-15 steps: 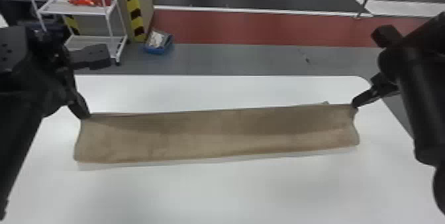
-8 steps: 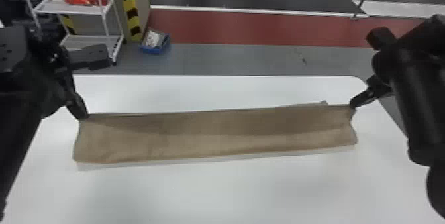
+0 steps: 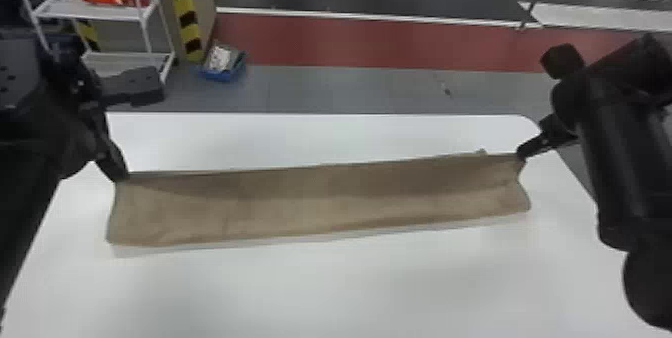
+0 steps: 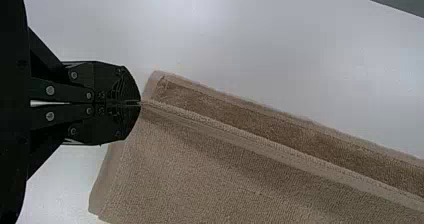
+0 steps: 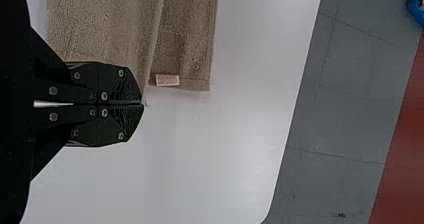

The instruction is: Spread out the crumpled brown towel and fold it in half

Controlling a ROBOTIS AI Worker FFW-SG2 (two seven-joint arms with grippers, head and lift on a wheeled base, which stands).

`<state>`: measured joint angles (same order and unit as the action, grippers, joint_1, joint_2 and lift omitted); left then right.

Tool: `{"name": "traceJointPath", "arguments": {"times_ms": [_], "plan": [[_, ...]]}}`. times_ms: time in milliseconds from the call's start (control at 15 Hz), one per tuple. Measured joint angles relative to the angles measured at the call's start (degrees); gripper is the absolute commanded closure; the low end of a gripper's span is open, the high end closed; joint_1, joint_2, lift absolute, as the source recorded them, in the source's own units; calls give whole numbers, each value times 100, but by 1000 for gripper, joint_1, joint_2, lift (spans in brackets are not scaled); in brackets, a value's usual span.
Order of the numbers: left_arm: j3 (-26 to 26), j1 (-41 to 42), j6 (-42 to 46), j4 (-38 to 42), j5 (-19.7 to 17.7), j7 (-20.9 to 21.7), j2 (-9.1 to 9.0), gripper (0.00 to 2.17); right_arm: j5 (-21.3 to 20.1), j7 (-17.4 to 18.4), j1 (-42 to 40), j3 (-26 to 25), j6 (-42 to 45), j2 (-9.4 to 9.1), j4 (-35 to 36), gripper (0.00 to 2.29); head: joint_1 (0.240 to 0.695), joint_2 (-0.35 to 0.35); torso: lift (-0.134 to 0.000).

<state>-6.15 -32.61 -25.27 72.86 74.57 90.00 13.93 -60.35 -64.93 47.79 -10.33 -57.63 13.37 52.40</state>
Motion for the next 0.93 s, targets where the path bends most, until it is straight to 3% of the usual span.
{"name": "traceJointPath", "arguments": {"times_ms": [467,933], "plan": [[0,0,-7,-4,77,0,-2,1457,376,125,115,-181,402,0,19,1487,695,-101,-125],[4,114,-137,9,119,0,-21,1457,301,290,116,-27,508,-99,-158,1484,695,-91,-125]]}}
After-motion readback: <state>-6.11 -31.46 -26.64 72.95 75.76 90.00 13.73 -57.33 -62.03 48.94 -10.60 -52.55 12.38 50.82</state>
